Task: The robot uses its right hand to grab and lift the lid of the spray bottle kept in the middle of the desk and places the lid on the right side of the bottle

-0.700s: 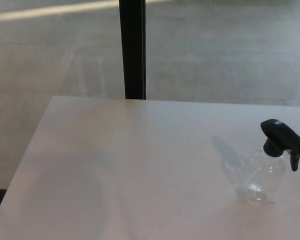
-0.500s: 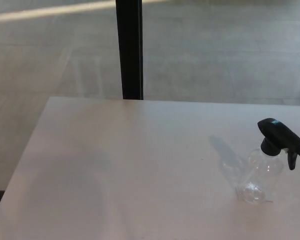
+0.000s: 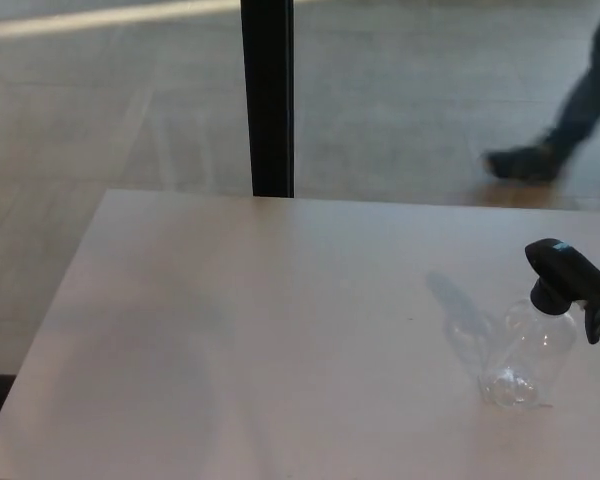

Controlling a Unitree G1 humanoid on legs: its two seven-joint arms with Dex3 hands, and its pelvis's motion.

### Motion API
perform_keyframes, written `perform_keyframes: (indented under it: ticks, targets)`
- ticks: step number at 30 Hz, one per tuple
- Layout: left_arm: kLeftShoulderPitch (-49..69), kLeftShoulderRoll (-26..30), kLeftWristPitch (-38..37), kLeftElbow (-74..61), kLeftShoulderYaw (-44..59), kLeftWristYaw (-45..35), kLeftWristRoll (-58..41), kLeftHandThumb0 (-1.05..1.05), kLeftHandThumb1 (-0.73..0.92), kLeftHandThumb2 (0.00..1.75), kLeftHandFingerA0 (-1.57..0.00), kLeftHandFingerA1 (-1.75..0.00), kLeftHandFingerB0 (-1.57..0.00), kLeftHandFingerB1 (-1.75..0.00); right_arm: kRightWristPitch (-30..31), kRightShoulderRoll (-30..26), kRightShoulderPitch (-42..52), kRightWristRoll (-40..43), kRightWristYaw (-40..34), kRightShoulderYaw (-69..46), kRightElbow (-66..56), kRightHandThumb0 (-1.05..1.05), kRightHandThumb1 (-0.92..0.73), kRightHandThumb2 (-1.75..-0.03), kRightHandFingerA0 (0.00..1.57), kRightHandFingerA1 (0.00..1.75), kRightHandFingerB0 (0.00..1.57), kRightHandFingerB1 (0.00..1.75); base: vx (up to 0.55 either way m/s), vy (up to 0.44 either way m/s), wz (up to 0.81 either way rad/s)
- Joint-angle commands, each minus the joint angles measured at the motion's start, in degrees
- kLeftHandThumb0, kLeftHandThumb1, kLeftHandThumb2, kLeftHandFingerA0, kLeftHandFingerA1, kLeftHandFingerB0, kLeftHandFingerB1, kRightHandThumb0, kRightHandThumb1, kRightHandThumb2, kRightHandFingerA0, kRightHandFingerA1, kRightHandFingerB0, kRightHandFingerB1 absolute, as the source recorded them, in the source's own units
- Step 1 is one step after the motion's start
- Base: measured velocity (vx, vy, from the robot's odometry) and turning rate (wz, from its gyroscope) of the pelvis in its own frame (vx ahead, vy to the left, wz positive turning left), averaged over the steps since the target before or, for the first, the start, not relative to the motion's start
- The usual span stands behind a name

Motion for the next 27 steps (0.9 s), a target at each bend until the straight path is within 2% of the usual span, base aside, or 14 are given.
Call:
perform_keyframes:
  ticks: [1,2,7,8,9,13,16,22,23,24,25,26,27]
  targets:
    - [0.5,1.5,2.3,-1.2,0.8,-2.5,-3.1,-0.81,0.66,1.07,-0.47,-0.59,-0.31,-0.51,19.4,-7.7,-10.7,0.6,5.2,10.4,-18.9,-0.86,-0.7,-0.62,0.22,0.43,0.17,0.27,0.0,0.0,0.0]
    - [0.3,1.7,1.8,-0.4,0.8,-2.8,-3.2,-0.83,0.85,0.66,-0.54,-0.5,-0.36,-0.38,20.0,-7.8,-12.0,-0.6,6.0,12.9,-19.8,-0.85,-0.7,-0.62,0.25,0.44,0.2,0.28,0.0,0.0,0.0]
    - [0.7,1.8,2.0,-0.8,0.6,-2.7,-3.1,-0.84,0.84,0.65,-0.55,-0.5,-0.39,-0.38,24.2,-8.9,-13.7,-3.2,10.7,21.9,-24.0,-0.87,-0.72,-0.63,0.26,0.41,0.18,0.27,0.0,0.0,0.0]
    - [1.2,1.3,2.4,-2.2,0.8,-2.6,-3.6,-0.85,0.84,0.65,-0.55,-0.51,-0.38,-0.39,25.3,-8.5,-14.3,-4.8,11.7,25.3,-24.3,-0.81,-0.71,-0.62,0.24,0.39,0.17,0.27,0.0,0.0,0.0]
    - [1.0,1.3,2.6,-2.1,0.8,-2.3,-3.6,-0.84,0.84,0.65,-0.57,-0.52,-0.38,-0.39,24.6,-9.1,-14.5,-6.9,12.4,27.2,-23.4,-0.84,-0.74,-0.63,0.23,0.39,0.17,0.27,0.0,0.0,0.0]
    - [1.3,1.2,2.9,-2.9,0.5,-2.1,-3.4,-0.83,0.84,0.65,-0.56,-0.5,-0.39,-0.39,26.4,-10.0,-15.9,-9.4,13.8,32.1,-21.4,-0.93,-0.74,-0.63,0.25,0.37,0.2,0.27,0.0,0.0,0.0]
    - [1.2,1.6,2.8,-2.2,0.8,-2.3,-3.7,-0.84,0.84,0.65,-0.57,-0.51,-0.39,-0.39,28.2,-12.5,-17.5,-11.7,16.3,36.2,-22.1,-0.91,-0.76,-0.64,0.33,0.42,0.34,0.31,0.0,0.0,0.0]
    - [1.1,1.8,2.6,-2.5,0.6,-2.4,-3.5,-0.85,0.85,0.65,-0.57,-0.5,-0.38,-0.38,30.9,-14.6,-21.1,-13.0,19.5,41.8,-20.9,-0.91,-0.75,-0.64,0.32,0.45,0.34,0.31,0.0,0.0,0.0]
    - [1.4,1.6,2.7,-3.3,0.4,-2.3,-3.5,-0.85,0.85,0.65,-0.56,-0.51,-0.38,-0.39,31.2,-15.1,-21.7,-13.6,20.6,43.6,-21.0,-0.98,-0.67,-0.73,0.32,0.45,0.31,0.34,0.0,0.0,0.0]
    - [1.6,1.5,2.8,-3.6,0.3,-2.4,-3.5,-0.84,0.85,0.66,-0.56,-0.51,-0.37,-0.38,30.9,-15.3,-21.8,-13.8,21.0,44.4,-21.0,-0.98,-0.66,-0.74,0.32,0.47,0.3,0.34,0.0,0.0,0.0]
    - [1.6,1.5,2.6,-3.6,0.3,-2.4,-3.4,-0.84,0.85,0.66,-0.55,-0.5,-0.37,-0.38,31.1,-15.4,-22.0,-13.8,21.2,45.1,-21.0,-0.94,-0.61,-1.04,0.34,0.56,0.2,0.4,0.0,0.0,0.0]
    - [1.6,1.6,2.5,-3.5,0.2,-2.5,-3.3,-0.84,0.85,0.66,-0.55,-0.5,-0.37,-0.38,31.3,-15.4,-22.1,-13.9,21.4,45.5,-21.0,-0.94,-0.61,-1.04,0.34,0.56,0.2,0.4,0.0,0.0,0.0]
    - [1.6,1.6,2.6,-3.4,0.2,-2.3,-3.2,-0.83,0.85,0.66,-0.56,-0.5,-0.38,-0.38,31.4,-15.5,-22.3,-14.0,21.5,46.0,-21.1,-0.96,-0.66,-0.7,0.33,0.48,0.32,0.34,0.0,0.0,0.0]
